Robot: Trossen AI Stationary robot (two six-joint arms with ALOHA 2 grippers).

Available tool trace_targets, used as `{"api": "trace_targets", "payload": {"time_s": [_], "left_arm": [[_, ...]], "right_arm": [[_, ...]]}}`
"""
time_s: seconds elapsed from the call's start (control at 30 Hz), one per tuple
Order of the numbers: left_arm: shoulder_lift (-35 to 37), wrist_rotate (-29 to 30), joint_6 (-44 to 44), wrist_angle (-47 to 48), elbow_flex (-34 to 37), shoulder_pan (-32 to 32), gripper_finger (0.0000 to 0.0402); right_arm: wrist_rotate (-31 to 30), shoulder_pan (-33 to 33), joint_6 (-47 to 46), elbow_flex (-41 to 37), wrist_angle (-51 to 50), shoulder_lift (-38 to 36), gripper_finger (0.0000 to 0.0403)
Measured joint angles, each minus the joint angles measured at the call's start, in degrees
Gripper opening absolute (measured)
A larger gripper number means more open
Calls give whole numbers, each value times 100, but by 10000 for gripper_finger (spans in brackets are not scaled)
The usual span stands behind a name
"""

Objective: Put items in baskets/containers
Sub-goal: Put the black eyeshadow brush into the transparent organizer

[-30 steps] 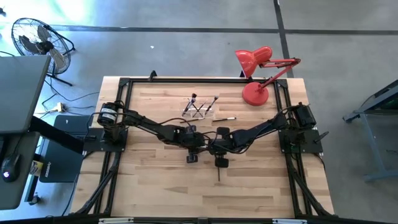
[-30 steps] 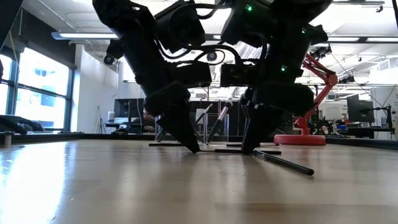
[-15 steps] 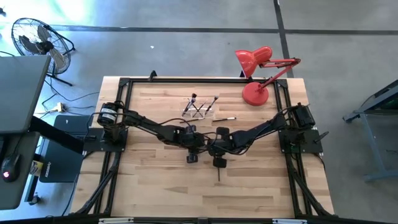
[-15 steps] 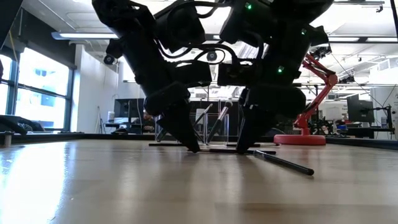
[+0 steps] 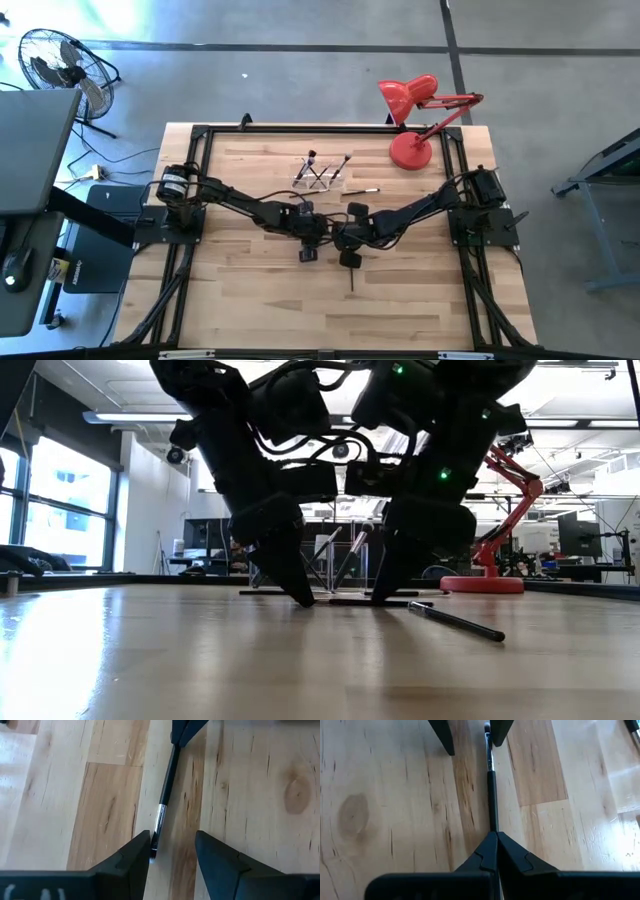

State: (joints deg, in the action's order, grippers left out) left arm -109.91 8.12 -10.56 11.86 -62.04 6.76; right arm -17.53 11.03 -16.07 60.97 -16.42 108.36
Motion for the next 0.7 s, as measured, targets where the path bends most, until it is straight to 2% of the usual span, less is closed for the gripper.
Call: {"api": "trace_targets", "payload": {"time_s": [0.13, 0.23, 0.47, 0.7], "left_arm": [[-121, -45, -24, -9, 2, 0, 155], [-133, -54, -22, 55, 3, 0, 136], [-179, -286, -26, 56, 7, 2, 14], [-187, -402, 107, 117, 7, 0, 5]], "right_arm": [[-6, 16, 2, 0, 19, 0, 1], [-91, 65, 4, 0, 40, 0, 1], [-91, 103, -27, 0, 42, 0, 0], [-4, 103, -105, 4, 11, -9, 2]]}}
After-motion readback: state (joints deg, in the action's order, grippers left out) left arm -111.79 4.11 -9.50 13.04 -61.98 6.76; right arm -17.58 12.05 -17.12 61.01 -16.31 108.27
